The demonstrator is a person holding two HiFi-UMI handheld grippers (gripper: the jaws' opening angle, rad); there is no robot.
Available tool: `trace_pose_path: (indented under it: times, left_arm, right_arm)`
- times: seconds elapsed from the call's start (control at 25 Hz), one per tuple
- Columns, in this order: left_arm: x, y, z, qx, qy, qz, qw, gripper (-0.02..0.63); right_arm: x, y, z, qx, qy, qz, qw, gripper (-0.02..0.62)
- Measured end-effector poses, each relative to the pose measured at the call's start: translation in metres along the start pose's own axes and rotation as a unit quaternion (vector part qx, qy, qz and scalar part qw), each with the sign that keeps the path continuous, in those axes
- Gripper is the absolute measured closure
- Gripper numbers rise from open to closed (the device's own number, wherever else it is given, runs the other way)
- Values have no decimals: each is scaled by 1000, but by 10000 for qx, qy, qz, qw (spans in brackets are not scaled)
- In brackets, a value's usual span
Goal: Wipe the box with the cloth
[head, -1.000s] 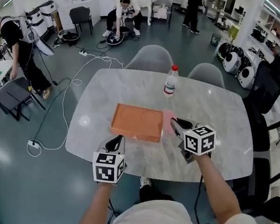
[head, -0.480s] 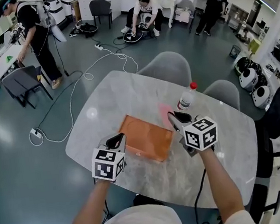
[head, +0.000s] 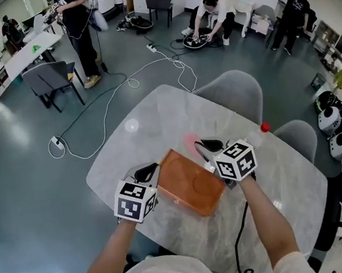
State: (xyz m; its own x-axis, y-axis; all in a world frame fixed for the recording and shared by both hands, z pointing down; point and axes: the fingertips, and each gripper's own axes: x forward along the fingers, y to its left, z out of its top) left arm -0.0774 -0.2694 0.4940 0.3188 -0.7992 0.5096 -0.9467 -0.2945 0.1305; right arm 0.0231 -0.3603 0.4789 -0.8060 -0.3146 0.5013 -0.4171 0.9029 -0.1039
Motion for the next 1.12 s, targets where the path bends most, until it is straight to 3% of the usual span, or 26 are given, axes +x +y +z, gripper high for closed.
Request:
trace_pose_path:
  times: [0.28, 0.6, 1.12]
  left_arm:
    - [6, 12, -20, -227, 127, 272, 9993, 589]
    - [2, 18, -23, -389, 148, 511, 9978, 589]
    - [6, 6, -24, -391, 147, 410, 9983, 589]
  right_arm:
    - [61, 11, -19, -72, 382, 825, 9958, 577]
    - [81, 21, -30, 156, 620, 1523, 9863, 577]
    - [61, 26, -47, 340, 744, 1620, 9834, 577]
